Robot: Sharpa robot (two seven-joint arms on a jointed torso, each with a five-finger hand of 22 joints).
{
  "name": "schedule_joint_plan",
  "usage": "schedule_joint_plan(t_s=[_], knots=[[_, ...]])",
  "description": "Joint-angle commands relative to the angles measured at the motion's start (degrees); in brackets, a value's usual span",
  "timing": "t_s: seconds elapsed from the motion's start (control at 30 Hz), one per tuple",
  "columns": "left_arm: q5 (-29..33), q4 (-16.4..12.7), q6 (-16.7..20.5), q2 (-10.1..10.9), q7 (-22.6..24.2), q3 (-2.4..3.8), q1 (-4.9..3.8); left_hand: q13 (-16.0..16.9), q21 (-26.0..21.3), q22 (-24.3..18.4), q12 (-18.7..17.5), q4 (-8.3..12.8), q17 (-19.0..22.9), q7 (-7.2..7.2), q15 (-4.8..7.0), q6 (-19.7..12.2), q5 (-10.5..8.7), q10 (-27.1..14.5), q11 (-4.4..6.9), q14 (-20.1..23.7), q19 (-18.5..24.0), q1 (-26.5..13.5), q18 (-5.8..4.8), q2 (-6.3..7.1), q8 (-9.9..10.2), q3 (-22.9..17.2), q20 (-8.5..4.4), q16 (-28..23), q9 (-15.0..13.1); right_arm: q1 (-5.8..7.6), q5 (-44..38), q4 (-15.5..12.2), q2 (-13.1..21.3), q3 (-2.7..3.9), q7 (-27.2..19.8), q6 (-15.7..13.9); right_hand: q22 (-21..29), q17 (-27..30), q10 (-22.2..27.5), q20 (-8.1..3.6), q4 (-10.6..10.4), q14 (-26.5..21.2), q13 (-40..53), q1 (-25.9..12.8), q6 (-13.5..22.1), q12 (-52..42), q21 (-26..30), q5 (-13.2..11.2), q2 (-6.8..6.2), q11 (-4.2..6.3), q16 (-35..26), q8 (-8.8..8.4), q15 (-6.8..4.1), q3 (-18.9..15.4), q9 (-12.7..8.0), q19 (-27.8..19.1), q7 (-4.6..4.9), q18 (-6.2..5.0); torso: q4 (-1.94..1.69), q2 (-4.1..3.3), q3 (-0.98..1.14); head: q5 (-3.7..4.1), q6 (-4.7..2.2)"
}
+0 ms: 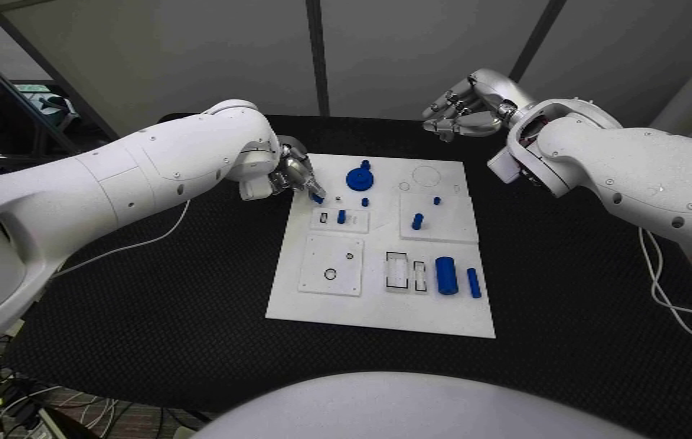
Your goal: Assemble the parts on the task board
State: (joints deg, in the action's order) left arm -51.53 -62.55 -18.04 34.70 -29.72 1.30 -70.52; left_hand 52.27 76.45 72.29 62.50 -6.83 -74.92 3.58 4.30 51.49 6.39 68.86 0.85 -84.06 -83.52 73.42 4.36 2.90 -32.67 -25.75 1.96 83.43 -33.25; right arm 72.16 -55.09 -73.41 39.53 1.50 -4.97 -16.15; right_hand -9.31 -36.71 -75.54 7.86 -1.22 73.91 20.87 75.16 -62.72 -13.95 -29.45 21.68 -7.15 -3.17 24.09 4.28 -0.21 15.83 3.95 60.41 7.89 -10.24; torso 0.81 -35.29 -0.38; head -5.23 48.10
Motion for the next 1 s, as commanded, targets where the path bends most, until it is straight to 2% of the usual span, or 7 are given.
schedule_joint_plan(t_s=[0.03, 0.17, 0.3, 0.5, 0.63, 0.87, 1.0], knots=[[2.6, -2.6, 4.6, 1.6, 0.5, 0.02, -0.16, 0.1, -0.2, 0.0, 0.4, 4.9, -9.7, -0.35, 0.08, 0.0, 0.03, 0.7, 0.04, -4.2, 0.1, -1.2, -0.4, 0.5, -0.5, -5.3, -0.25, 0.1, -0.2, 0.11, -0.1, 0.1, 0.0, 0.03, -0.1, 0.3, 0.1, 0.0, 0.4, 0.16, -0.3, 0.3, 0.1, -0.2, 0.4, -0.3, 0.2, 0.3, 0.07, 0.03, -0.3, -0.11, 0.25, 0.0, 0.0, -0.2, 0.14, -0.2, -0.12, 0.05, 0.09, -0.02, -0.05], [3.1, -6.0, 8.3, 3.8, -0.2, -0.03, -0.14, 0.3, -0.2, 0.0, 0.6, 5.0, -9.8, -0.42, 0.14, 0.0, 0.02, 1.0, 0.11, -4.2, 0.1, -1.6, -0.39, 0.72, -0.7, -5.9, -0.29, 0.2, -0.3, 0.11, -0.1, 0.1, 0.1, 0.03, -0.1, 0.2, 0.1, 0.0, 0.4, 0.16, -0.3, 0.3, 0.1, -0.2, 0.4, -0.3, 0.2, 0.3, 0.07, 0.03, -0.3, -0.11, 0.25, 0.0, 0.0, -0.2, 0.14, -0.2, -0.25, 0.12, 0.2, 0.03, 0.12], [3.3, -10.0, 13.7, 6.0, -0.8, -0.13, 0.08, 0.8, -0.1, 0.3, 1.1, 5.3, -9.9, -0.58, 0.27, 0.1, 0.04, 1.6, 0.27, -4.2, -0.1, -2.0, -0.44, 1.27, -1.1, -7.0, -0.4, 0.3, -0.6, 0.12, -0.1, 0.1, 0.2, 0.03, -0.1, 0.1, 0.1, 0.0, 0.4, 0.16, -0.3, 0.3, 0.1, -0.2, 0.4, -0.3, 0.2, 0.3, 0.07, 0.03, -0.3, -0.11, 0.25, 0.0, 0.0, -0.2, 0.14, -0.2, -0.2, 0.06, 0.15, -0.1, 0.1], [1.6, -16.1, 23.3, 8.7, -1.3, -0.55, 1.07, 1.1, 0.3, 0.8, 1.3, 6.2, -9.9, -0.77, 0.49, 0.1, 0.37, 2.5, 0.52, -4.3, -0.5, -2.6, -0.56, 2.79, -1.8, -9.9, -0.63, 0.4, -1.0, 0.12, -0.1, 0.2, 0.2, 0.02, 0.0, 0.1, 0.1, 0.0, 0.4, 0.16, -0.3, 0.3, 0.1, -0.2, 0.4, -0.3, 0.2, 0.3, 0.07, 0.03, -0.3, -0.11, 0.25, 0.0, 0.0, -0.2, 0.14, -0.2, -0.32, 0.13, 0.17, -0.29, 0.28], [0.5, -19.1, 26.9, 9.8, -2.1, -1.02, 1.59, 1.8, 0.7, 1.4, 1.9, 6.5, -9.9, -0.88, 0.61, 0.4, 0.66, 3.4, 0.64, -4.3, -0.8, -3.2, -0.67, 3.73, -2.3, -11.6, -0.75, 0.4, -1.3, 0.11, -0.1, 0.3, 0.2, 0.02, 0.0, 0.1, 0.1, 0.0, 0.4, 0.16, -0.3, 0.3, 0.1, -0.2, 0.4, -0.3, 0.2, 0.3, 0.07, 0.03, -0.3, -0.11, 0.25, 0.0, 0.0, -0.2, 0.14, -0.2, -0.4, 0.18, 0.17, -0.35, 0.46], [-4.3, -22.5, 27.9, 10.5, -5.3, -2.96, 2.17, 3.0, 1.4, 2.3, 2.8, 6.7, -10.0, -1.05, 0.75, 0.7, 0.8, 4.5, 0.79, -4.3, -1.2, -4.2, -0.87, 4.58, -2.6, -13.2, -0.87, 0.5, -1.4, 0.07, -0.1, 0.4, 0.1, 0.01, -0.1, 0.2, 0.1, 0.1, 0.4, 0.15, -0.4, 0.4, 0.1, -0.2, 0.3, -0.3, 0.2, 0.3, 0.05, 0.03, -0.3, -0.09, 0.24, 0.0, 0.0, -0.2, 0.14, -0.2, -0.38, 0.18, 0.18, -0.7, 0.56], [-7.7, -23.0, 27.3, 10.3, -6.4, -3.51, 2.4, 4.1, 1.5, 2.5, 3.7, 6.6, -10.0, -1.22, 0.84, 1.0, 0.77, 5.3, 0.93, -4.3, -1.3, -4.8, -0.92, 4.86, -2.9, -13.7, -0.93, 0.5, -1.5, 0.03, -0.1, 0.4, 0.1, 0.01, -0.1, 0.3, 0.1, 0.1, 0.4, 0.15, -0.4, 0.4, 0.1, -0.2, 0.3, -0.3, 0.2, 0.3, 0.05, 0.03, -0.3, -0.09, 0.24, 0.0, 0.0, -0.2, 0.14, -0.2, -0.29, 0.15, 0.17, -0.69, 0.62]])
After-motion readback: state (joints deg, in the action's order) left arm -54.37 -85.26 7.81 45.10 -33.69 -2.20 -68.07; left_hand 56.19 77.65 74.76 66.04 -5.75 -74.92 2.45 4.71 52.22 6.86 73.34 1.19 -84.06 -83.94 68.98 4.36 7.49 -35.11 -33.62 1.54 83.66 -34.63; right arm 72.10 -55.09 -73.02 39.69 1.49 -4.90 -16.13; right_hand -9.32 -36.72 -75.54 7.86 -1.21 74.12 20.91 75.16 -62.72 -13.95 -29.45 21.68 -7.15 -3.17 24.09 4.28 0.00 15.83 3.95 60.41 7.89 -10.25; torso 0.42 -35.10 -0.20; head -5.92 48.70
